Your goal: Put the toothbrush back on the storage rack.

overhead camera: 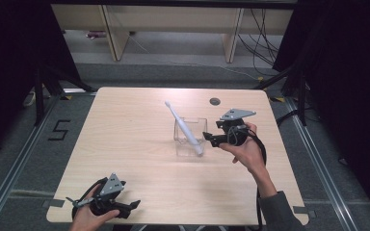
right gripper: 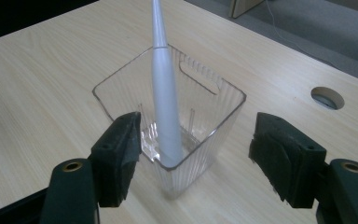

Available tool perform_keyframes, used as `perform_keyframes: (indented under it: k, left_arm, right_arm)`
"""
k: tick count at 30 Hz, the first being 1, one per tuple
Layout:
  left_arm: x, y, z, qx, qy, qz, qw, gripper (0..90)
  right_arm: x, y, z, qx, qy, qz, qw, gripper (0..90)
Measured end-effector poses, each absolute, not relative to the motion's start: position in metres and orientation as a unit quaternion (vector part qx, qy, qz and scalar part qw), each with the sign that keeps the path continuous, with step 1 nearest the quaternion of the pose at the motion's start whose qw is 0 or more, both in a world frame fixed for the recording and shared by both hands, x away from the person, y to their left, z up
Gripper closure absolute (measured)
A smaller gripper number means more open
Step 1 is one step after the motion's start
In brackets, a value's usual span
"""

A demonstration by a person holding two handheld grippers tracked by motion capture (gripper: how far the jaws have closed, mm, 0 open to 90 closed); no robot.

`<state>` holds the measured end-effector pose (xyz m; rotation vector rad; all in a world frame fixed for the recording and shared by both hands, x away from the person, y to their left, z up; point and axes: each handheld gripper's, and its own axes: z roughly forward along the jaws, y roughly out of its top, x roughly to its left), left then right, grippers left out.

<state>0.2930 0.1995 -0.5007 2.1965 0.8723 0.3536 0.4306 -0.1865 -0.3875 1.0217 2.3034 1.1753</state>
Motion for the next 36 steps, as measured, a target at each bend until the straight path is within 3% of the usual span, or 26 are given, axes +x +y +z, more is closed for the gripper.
perform_keyframes:
  k: [25,36]
  left_arm:
    - [0.292,0.199,-0.501,0.854,0.340,0.137,0.370,14.7]
    - [0.292,0.199,-0.500,0.854,0.339,0.137,0.370,14.7]
  right_arm:
    - [0.414,-0.213,-0.396,0.363,0.814,0.416,0.178,29.1]
    - [0.407,-0.221,-0.406,0.376,0.811,0.415,0.170,15.9]
